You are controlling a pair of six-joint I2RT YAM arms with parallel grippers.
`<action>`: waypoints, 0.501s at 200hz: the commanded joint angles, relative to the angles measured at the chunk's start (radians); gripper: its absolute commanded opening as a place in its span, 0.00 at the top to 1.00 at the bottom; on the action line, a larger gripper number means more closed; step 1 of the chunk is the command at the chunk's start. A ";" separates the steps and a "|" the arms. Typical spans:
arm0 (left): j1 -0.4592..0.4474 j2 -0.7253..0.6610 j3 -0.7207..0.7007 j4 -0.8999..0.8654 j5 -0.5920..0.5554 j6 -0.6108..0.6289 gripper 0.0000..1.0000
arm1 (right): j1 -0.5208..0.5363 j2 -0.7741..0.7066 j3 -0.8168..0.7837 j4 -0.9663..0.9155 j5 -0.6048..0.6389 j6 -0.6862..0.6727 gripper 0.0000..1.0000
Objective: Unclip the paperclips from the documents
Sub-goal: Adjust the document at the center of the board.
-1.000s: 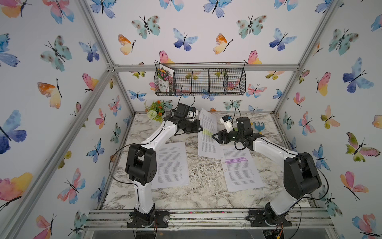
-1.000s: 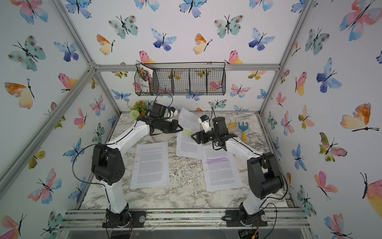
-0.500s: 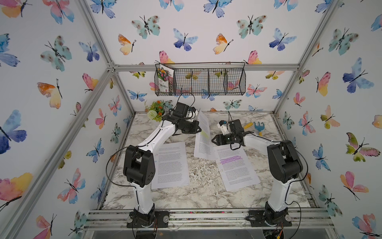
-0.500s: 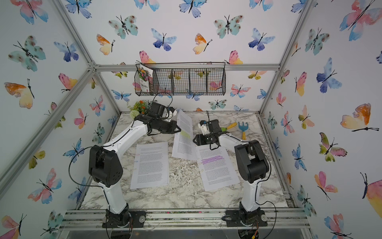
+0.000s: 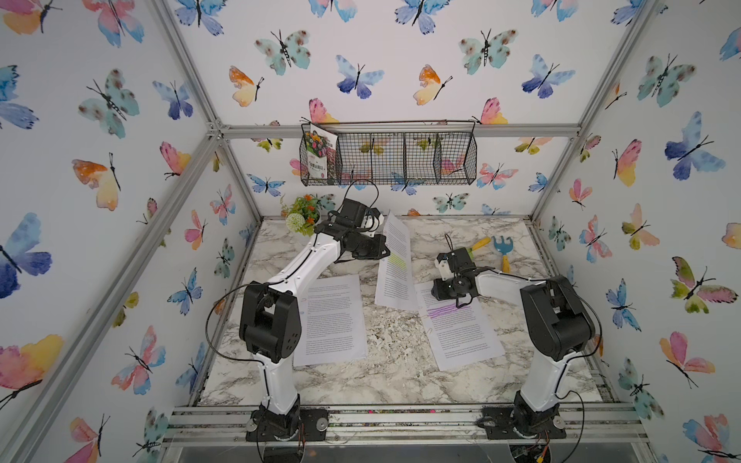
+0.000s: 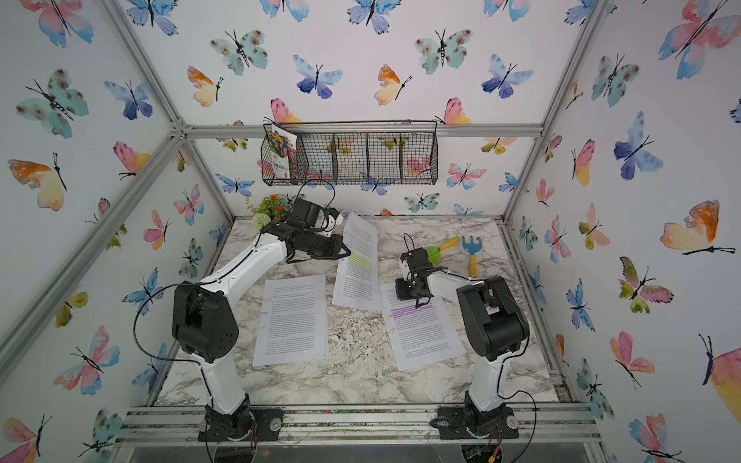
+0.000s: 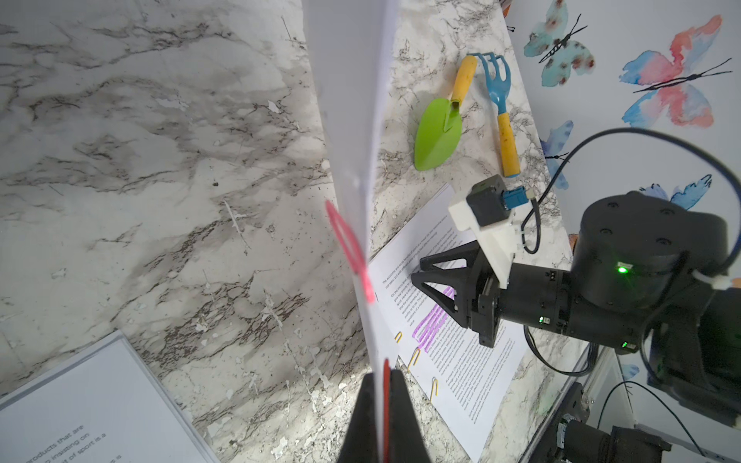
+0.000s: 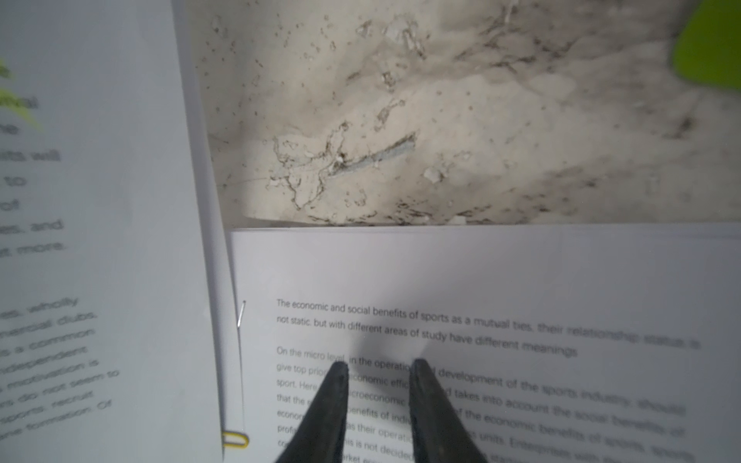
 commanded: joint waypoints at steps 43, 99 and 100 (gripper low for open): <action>-0.004 -0.068 0.086 -0.063 -0.078 -0.023 1.00 | -0.038 0.096 -0.038 -0.116 0.202 0.002 0.74; -0.003 -0.096 0.123 -0.074 -0.071 -0.043 1.00 | -0.063 0.062 -0.045 -0.125 0.149 -0.028 0.74; -0.002 -0.096 0.122 -0.073 -0.069 -0.044 1.00 | -0.063 0.059 -0.046 -0.124 0.148 -0.030 0.74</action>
